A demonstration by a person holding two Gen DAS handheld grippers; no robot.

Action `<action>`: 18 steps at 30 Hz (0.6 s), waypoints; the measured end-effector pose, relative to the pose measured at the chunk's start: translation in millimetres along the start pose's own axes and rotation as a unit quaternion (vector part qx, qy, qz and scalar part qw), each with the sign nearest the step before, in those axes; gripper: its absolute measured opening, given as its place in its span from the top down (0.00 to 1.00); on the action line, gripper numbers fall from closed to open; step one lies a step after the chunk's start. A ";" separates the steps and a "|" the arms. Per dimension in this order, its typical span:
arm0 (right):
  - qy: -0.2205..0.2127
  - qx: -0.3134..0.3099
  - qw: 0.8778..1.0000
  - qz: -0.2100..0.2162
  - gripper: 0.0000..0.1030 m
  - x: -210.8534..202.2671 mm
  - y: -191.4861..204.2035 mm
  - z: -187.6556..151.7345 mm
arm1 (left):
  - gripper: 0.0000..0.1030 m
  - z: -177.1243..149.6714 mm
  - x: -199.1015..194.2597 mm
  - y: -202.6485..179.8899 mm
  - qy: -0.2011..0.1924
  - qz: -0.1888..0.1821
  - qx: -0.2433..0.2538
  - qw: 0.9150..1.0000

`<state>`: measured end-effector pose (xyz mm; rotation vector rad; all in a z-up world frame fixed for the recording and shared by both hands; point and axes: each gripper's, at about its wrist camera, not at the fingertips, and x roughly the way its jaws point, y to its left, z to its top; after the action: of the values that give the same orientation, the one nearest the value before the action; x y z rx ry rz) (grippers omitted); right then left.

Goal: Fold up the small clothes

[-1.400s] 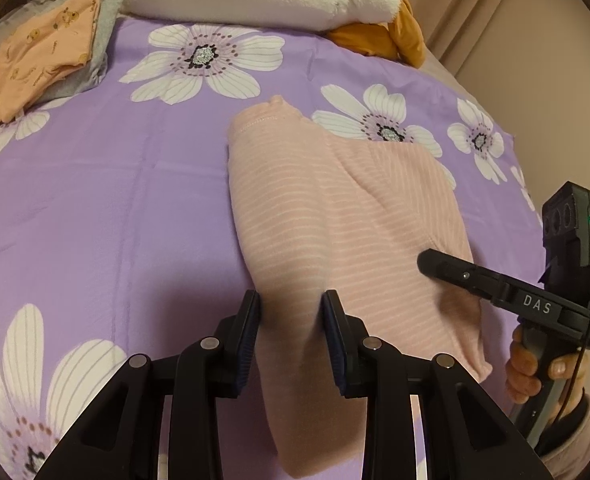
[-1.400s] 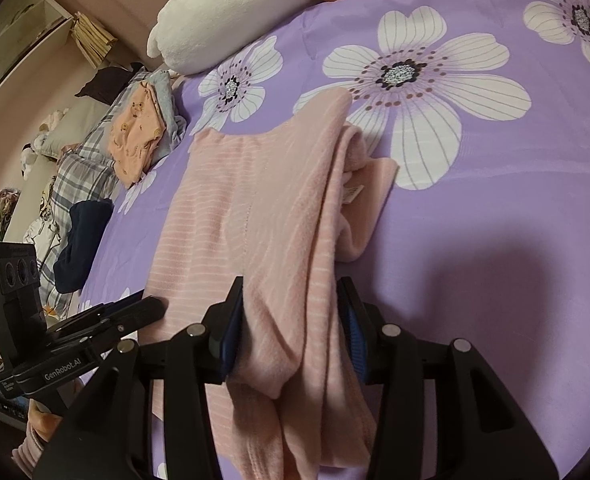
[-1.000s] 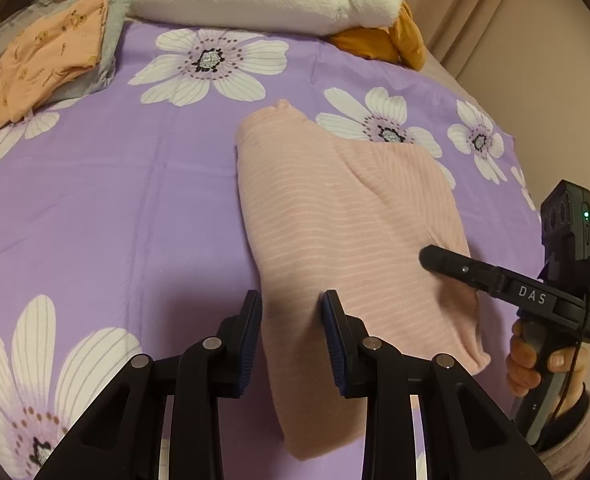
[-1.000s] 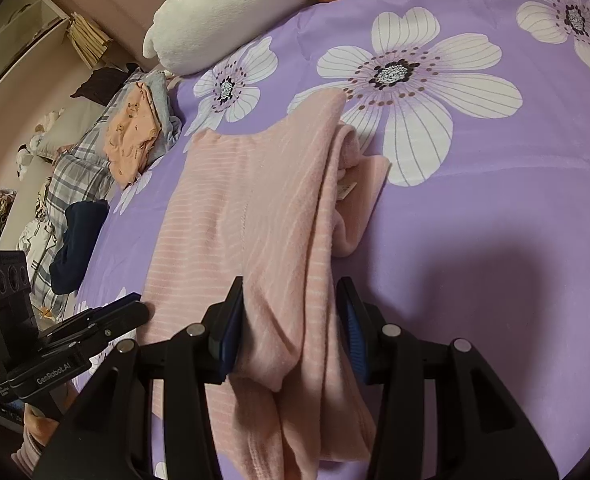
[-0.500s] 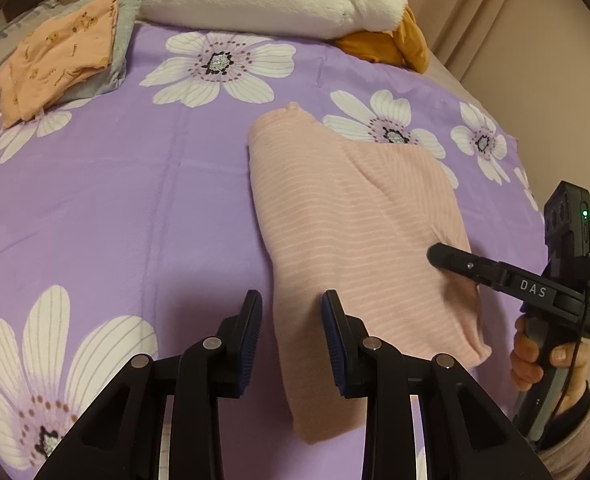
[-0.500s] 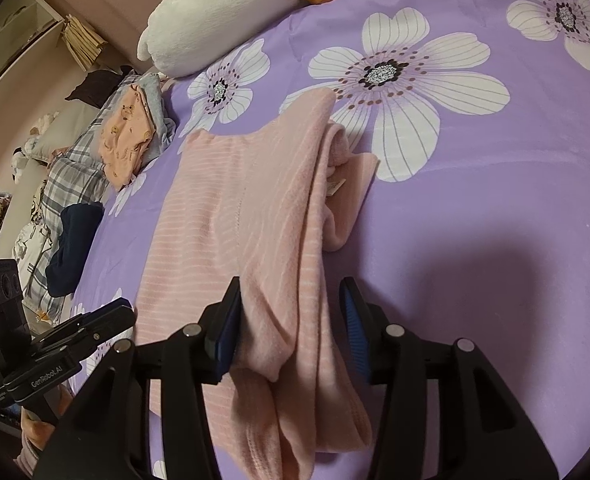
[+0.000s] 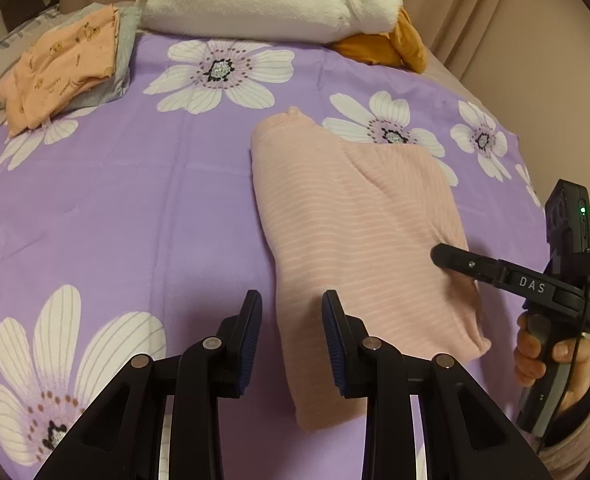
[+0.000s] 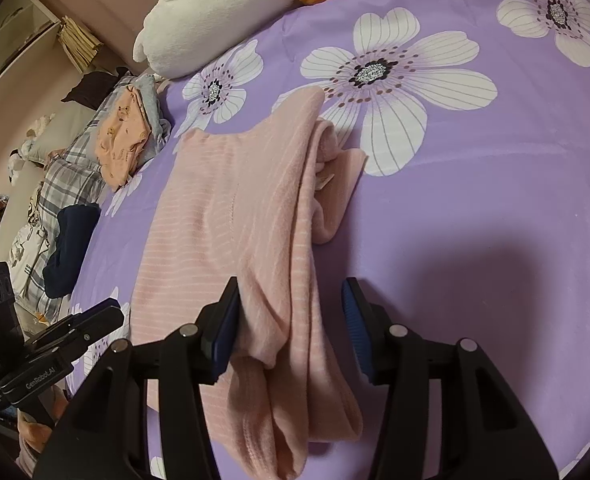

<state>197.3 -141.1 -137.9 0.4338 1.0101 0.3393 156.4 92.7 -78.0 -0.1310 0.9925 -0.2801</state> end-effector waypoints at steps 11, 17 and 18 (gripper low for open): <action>0.000 0.002 1.000 -0.004 0.50 -3.4 -3.2 -3.4 | 0.70 -1.1 -3.3 -3.1 -0.002 0.003 0.003 1.000; 0.000 0.004 1.000 -0.007 0.49 -5.1 -5.6 -3.7 | 0.70 -2.1 -4.1 -4.2 -0.002 0.004 0.004 1.000; 0.000 0.003 1.000 -0.009 0.49 -5.6 -5.2 -3.7 | 0.70 -2.7 -4.2 -4.3 -0.002 0.005 0.005 1.000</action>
<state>191.8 -147.4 -138.0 0.4298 1.0148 0.3195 151.2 89.8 -75.0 -0.1178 0.9884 -0.2754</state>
